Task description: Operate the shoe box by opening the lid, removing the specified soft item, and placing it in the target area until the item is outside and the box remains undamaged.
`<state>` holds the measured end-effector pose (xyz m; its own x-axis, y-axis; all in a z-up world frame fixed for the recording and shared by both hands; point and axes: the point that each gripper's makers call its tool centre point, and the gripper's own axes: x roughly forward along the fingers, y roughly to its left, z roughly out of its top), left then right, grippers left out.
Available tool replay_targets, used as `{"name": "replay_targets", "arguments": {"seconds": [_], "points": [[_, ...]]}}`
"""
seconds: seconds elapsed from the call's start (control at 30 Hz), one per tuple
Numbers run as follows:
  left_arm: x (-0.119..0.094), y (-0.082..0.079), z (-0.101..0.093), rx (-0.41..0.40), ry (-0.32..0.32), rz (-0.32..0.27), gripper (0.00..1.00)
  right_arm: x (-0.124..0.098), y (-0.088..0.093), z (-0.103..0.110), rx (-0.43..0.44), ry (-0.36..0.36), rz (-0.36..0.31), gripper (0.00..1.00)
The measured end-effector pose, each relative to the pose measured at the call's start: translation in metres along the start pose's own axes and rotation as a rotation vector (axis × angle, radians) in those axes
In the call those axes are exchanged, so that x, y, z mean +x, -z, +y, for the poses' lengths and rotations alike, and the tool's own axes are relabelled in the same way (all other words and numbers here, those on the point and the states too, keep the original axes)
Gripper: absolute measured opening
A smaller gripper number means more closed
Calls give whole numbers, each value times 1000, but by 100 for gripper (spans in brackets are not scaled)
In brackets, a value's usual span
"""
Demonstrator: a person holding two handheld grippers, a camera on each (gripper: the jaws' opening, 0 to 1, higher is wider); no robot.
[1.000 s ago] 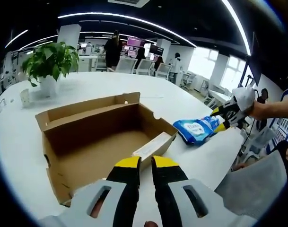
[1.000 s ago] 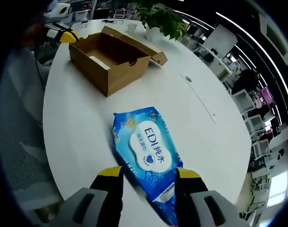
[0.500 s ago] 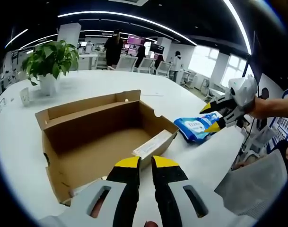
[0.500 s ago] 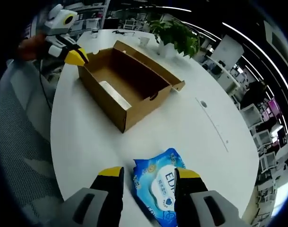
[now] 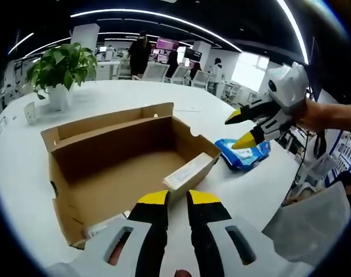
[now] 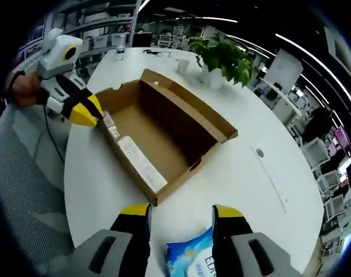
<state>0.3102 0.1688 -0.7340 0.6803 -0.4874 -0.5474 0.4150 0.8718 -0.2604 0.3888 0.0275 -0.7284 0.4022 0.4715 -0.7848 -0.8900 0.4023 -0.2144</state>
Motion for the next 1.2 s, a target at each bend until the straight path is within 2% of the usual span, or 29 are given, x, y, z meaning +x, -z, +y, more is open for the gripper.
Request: {"name": "replay_targets", "arguments": {"seconds": [0.37, 0.47, 0.7, 0.73, 0.8, 0.93, 1.03, 1.2], "points": [[2, 4, 1, -15, 1, 15, 12, 32, -35, 11, -104, -103, 19, 40], [2, 5, 3, -22, -1, 18, 13, 41, -40, 22, -123, -173, 36, 40], [-1, 3, 5, -26, -14, 9, 13, 61, -43, 27, -146, -266, 84, 43], [-1, 3, 5, -27, -12, 8, 13, 64, -42, 34, -137, -309, 102, 44], [0, 2, 3, -32, -4, 5, 13, 72, -44, 33, -111, -314, 112, 45], [1, 2, 0, -26, 6, 5, 14, 80, -47, 44, -133, -384, 134, 50], [1, 3, -2, -21, 11, 9, 14, 84, -46, 53, -151, -436, 156, 50], [1, 4, -2, -21, 12, 12, 14, 93, -44, 54, -147, -439, 177, 49]]}}
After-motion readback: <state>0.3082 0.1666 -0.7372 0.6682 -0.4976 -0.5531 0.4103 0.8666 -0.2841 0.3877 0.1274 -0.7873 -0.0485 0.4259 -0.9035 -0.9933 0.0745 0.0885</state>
